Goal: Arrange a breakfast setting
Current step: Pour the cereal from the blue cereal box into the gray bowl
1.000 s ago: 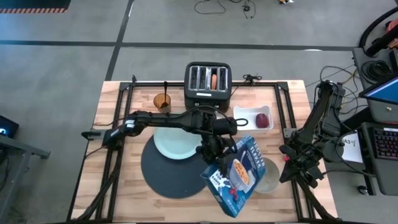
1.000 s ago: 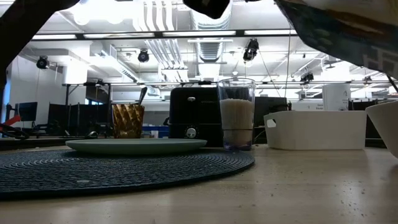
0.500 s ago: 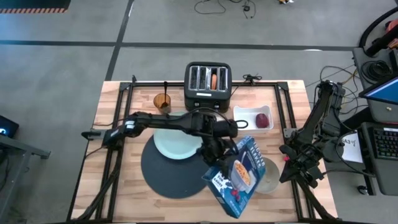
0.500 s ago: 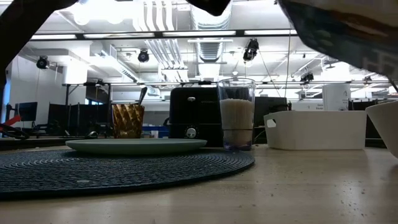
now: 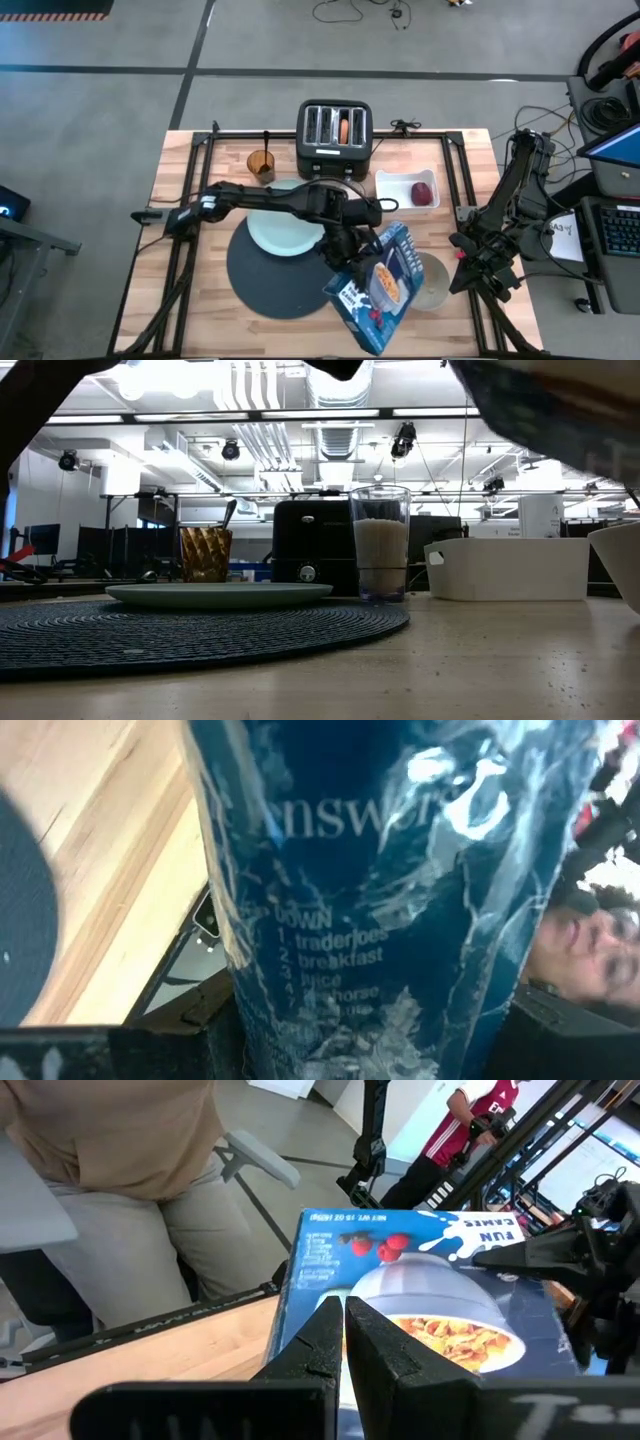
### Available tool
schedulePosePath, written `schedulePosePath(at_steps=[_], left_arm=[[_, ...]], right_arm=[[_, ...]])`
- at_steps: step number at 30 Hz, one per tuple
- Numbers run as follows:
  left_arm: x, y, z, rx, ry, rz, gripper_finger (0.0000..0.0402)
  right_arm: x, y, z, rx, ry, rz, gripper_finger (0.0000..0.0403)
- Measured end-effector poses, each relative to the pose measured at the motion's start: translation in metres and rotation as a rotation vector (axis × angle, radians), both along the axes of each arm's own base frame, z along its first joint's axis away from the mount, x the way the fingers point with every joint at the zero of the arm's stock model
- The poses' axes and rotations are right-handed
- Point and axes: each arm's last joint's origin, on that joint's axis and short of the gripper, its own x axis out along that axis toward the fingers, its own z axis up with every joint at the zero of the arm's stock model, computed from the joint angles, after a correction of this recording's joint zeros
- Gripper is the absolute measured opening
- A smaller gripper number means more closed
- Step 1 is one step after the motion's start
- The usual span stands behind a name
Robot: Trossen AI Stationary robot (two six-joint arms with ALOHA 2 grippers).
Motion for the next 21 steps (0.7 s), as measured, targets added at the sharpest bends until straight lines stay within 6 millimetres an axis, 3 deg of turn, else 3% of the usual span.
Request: schedulePosePath(at_steps=[21], left_arm=[[-0.0018, -0.0037, -0.0009, 0.023, -0.008, -0.016, 0.0241]], right_arm=[[0.0001, 0.0001, 0.0000, 0.000, 0.001, 0.000, 0.0009]])
